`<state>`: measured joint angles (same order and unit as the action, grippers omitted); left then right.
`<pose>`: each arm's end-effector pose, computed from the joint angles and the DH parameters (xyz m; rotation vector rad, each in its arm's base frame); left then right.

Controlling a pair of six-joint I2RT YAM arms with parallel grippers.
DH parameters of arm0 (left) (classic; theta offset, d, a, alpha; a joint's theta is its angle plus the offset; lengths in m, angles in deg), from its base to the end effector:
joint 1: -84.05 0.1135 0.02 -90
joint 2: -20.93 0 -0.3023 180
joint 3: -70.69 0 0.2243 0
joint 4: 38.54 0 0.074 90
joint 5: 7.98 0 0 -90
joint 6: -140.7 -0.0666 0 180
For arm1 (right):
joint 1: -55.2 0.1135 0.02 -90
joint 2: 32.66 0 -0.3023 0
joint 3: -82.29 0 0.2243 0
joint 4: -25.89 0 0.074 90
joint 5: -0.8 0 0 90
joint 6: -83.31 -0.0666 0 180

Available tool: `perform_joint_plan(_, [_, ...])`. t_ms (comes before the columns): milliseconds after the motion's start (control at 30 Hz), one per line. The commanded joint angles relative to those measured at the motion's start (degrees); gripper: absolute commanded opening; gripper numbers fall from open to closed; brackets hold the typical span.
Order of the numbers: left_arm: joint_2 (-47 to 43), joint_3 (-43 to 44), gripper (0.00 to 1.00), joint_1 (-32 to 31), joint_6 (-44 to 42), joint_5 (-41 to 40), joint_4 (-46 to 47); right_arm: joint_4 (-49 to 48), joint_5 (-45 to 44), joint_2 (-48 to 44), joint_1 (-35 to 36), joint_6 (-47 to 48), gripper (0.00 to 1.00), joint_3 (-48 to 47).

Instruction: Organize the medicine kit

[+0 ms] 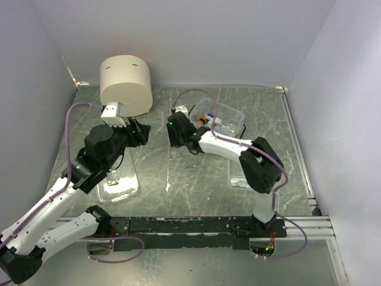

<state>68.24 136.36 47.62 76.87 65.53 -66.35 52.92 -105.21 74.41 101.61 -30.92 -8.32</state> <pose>0.1431 -0.0821 0.3837 -0.0575 1.7601 -0.5530 0.3056 0.2944 0.2439 -0.3072 2.2928 0.3087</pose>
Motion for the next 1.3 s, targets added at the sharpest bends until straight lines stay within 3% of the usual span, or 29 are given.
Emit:
perform_joint_plan(0, [-0.42, 0.05, 0.73, 0.10, 0.39, -0.65, 0.43, 5.94, -3.05, 5.84, -0.09, -0.94, 0.50, -5.76])
perform_joint_plan(367, [-1.34, -0.34, 0.73, 0.09, 0.66, -2.28, 0.47, 10.24, -1.50, 14.86, -0.13, -0.42, 0.48, -12.06])
perform_joint_plan(733, [-1.30, -0.16, 0.73, 0.10, 0.30, -3.02, 0.10, 14.39, -1.22, 20.57, -1.73, -1.78, 0.37, -17.38])
perform_joint_plan(967, [-1.08, -0.22, 0.73, 0.12, 0.39, -2.71, 0.15, 13.64, -1.08, 19.17, -1.94, -2.26, 0.25, -15.98])
perform_joint_plan(1267, [-1.17, -0.16, 0.73, 0.13, 0.45, -2.76, 0.16, 11.88, -0.24, 11.62, -1.94, -3.59, 0.24, -12.36])
